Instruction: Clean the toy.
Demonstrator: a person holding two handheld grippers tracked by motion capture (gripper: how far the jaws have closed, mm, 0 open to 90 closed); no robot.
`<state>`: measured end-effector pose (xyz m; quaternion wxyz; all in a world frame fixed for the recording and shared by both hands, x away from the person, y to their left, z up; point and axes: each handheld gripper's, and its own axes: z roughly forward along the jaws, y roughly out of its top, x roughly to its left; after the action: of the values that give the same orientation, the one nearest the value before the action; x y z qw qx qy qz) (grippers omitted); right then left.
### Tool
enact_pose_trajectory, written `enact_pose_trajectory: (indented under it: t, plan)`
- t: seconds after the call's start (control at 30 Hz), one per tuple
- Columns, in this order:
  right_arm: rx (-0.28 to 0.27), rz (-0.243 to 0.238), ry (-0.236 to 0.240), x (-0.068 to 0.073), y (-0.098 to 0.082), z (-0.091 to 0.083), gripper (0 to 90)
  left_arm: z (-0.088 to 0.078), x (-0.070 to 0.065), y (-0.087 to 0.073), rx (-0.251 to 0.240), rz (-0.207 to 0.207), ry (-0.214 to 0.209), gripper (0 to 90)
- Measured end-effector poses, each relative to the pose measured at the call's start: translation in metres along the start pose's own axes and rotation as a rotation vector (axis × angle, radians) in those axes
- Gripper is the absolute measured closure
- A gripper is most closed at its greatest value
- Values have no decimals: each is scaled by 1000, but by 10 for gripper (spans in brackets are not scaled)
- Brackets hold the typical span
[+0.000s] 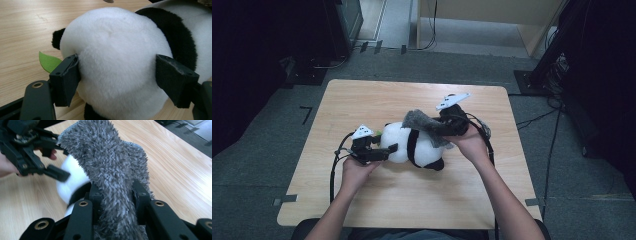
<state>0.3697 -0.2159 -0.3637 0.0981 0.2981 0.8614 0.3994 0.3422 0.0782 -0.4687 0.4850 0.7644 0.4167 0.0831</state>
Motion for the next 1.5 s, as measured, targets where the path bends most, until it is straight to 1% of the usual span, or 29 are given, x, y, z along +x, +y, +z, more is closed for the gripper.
enact_pose_trajectory:
  t: [0.13,0.23,0.37,0.5,0.6,0.77,0.83,0.97,1.1,1.27,1.37,1.5]
  plan:
    - [5,-9,24,5,12,15,687,0,0,0,-1,2,-1,226]
    - [15,-15,40,10,25,29,685,0,0,0,-3,3,0,226]
    - [39,-23,48,15,38,48,684,0,0,0,-1,4,0,225]
    - [50,-14,67,19,45,66,685,0,-1,0,0,3,3,225]
    - [71,-21,74,24,47,79,683,0,-1,0,0,2,4,225]
    - [116,-39,79,30,44,94,676,0,-1,0,5,-2,5,226]
    - [118,-41,78,30,43,95,674,0,-1,1,8,-3,7,227]
    - [123,-39,78,28,42,91,673,0,-1,1,11,-5,10,231]
    - [135,-51,68,26,39,84,673,0,-1,1,13,-4,9,237]
    - [137,-50,63,22,31,72,673,0,-1,2,17,-7,10,241]
    - [132,-31,59,17,25,63,673,0,-1,2,18,-8,9,241]
    - [107,-2,56,10,16,49,670,0,-1,2,19,-9,9,241]
